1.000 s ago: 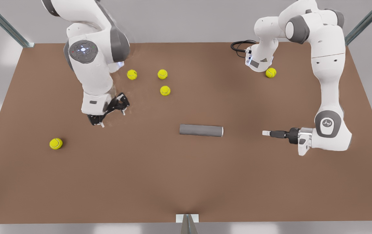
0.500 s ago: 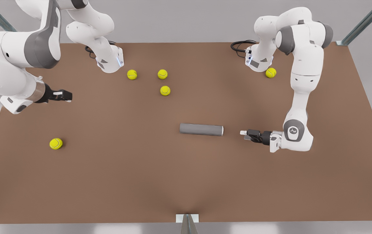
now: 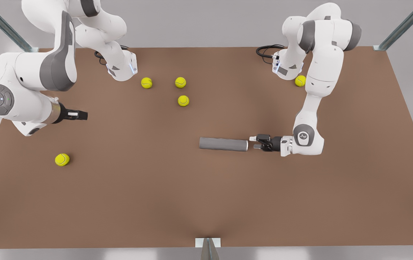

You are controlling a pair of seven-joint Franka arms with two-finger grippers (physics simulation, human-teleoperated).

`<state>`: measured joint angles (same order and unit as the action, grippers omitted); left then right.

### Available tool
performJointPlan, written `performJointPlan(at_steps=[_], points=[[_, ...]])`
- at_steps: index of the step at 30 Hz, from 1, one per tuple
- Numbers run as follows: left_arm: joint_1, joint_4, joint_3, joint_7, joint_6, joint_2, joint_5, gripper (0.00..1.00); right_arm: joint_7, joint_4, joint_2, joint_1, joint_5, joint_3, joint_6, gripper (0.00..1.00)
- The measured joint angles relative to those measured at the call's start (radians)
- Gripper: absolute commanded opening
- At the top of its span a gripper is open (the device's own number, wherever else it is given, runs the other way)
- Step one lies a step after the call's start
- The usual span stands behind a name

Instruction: Put the tennis tube upright

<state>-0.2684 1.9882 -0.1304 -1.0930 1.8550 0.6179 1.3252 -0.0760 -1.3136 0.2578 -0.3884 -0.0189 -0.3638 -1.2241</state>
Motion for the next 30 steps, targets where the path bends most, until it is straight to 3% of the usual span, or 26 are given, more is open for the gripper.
performJointPlan(at_steps=[22,25,29,30], points=[[-0.061,0.032,0.003,-0.124,0.033,0.008,0.093,1.00,-0.038,0.032,0.038,0.008,0.031,-0.002,0.004,1.00],[-0.078,0.032,0.003,-0.132,0.034,0.011,0.113,0.79,-0.040,0.032,0.039,0.010,0.031,-0.003,0.005,1.00],[-0.085,0.026,0.005,-0.140,0.035,0.024,0.135,0.79,-0.043,0.032,0.039,0.008,0.032,-0.003,0.005,1.00],[-0.087,0.026,0.005,-0.142,0.035,0.025,0.139,0.75,-0.043,0.032,0.039,0.008,0.033,-0.003,0.005,1.00]])
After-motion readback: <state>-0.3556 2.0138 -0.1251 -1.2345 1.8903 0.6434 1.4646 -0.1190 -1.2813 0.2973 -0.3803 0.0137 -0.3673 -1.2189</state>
